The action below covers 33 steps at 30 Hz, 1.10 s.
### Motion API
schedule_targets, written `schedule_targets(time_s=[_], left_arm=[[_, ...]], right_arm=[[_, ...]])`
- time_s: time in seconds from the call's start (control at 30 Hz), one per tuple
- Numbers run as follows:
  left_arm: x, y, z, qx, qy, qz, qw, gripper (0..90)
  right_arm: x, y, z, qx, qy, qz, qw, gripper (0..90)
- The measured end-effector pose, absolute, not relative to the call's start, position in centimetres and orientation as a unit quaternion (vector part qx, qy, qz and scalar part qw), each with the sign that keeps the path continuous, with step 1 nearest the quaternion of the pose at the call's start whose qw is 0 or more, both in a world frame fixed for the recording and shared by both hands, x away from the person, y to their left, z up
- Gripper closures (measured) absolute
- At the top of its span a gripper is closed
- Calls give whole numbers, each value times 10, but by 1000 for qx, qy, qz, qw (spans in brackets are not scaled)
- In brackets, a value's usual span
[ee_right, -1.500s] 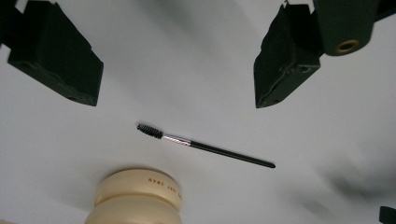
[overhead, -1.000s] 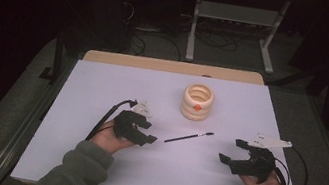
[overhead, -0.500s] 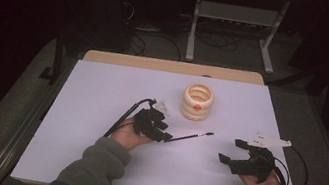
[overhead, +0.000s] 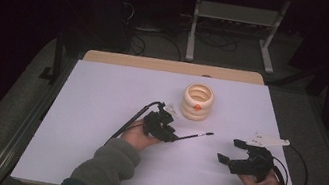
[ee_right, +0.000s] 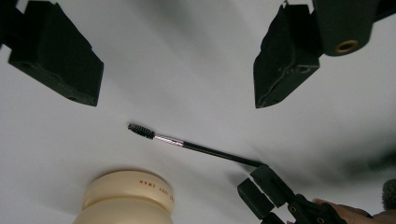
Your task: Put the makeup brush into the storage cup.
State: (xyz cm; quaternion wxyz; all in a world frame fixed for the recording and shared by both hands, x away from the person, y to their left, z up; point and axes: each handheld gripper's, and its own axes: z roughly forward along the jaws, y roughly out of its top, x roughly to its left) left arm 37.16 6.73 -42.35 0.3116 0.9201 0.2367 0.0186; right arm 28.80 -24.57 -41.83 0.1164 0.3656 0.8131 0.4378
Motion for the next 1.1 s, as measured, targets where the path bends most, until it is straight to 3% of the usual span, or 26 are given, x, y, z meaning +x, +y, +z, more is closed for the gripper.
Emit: schedule_targets(time_s=[0.77, 1.1], left_arm=[[369, 44, -429, 938, 229, 60, 252, 808], [372, 38, -427, 942, 239, 51, 229, 857]], right_arm=[[289, -244, -419, 363, 814, 439, 115, 151], [289, -242, -419, 362, 815, 438, 114, 151]])
